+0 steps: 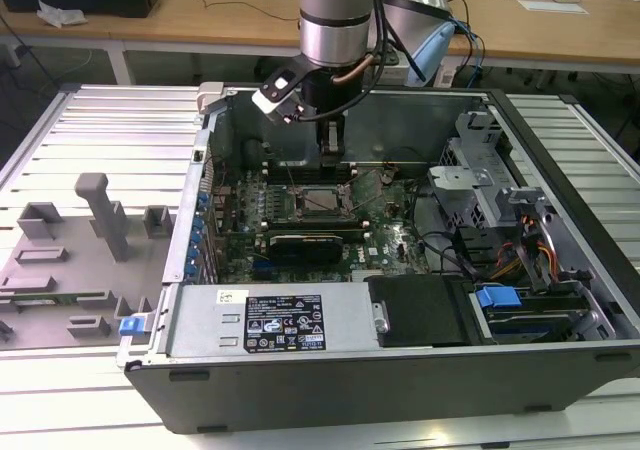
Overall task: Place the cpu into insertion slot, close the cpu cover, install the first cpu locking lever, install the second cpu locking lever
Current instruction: 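Place the cpu into insertion slot, then close the cpu cover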
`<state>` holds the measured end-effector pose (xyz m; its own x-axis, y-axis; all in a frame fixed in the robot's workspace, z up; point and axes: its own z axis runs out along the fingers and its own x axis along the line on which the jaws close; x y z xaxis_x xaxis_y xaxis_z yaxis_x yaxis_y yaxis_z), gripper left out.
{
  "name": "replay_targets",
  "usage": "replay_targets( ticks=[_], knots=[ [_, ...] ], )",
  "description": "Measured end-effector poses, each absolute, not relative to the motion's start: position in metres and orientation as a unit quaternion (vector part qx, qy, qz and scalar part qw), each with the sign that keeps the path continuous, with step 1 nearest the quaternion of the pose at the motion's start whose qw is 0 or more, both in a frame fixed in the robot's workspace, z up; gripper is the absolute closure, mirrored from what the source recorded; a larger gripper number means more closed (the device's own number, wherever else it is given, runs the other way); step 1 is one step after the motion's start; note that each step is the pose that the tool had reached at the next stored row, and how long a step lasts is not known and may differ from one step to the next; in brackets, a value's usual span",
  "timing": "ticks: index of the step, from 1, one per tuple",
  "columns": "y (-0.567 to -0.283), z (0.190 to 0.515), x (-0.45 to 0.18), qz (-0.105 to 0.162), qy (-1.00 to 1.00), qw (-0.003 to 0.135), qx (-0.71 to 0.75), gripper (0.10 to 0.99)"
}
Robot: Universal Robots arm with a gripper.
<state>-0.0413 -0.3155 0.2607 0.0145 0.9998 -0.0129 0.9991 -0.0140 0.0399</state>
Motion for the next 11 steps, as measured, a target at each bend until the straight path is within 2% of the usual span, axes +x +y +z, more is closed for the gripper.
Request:
replay_targets(
  ticks=[6, 11],
  knots=[
    [-0.316, 0.262, -0.040, 0.009, 0.702, 0.019, 0.712, 0.980],
    [-0.316, 0.262, -0.014, 0.008, 0.702, 0.018, 0.712, 0.980]
  ],
)
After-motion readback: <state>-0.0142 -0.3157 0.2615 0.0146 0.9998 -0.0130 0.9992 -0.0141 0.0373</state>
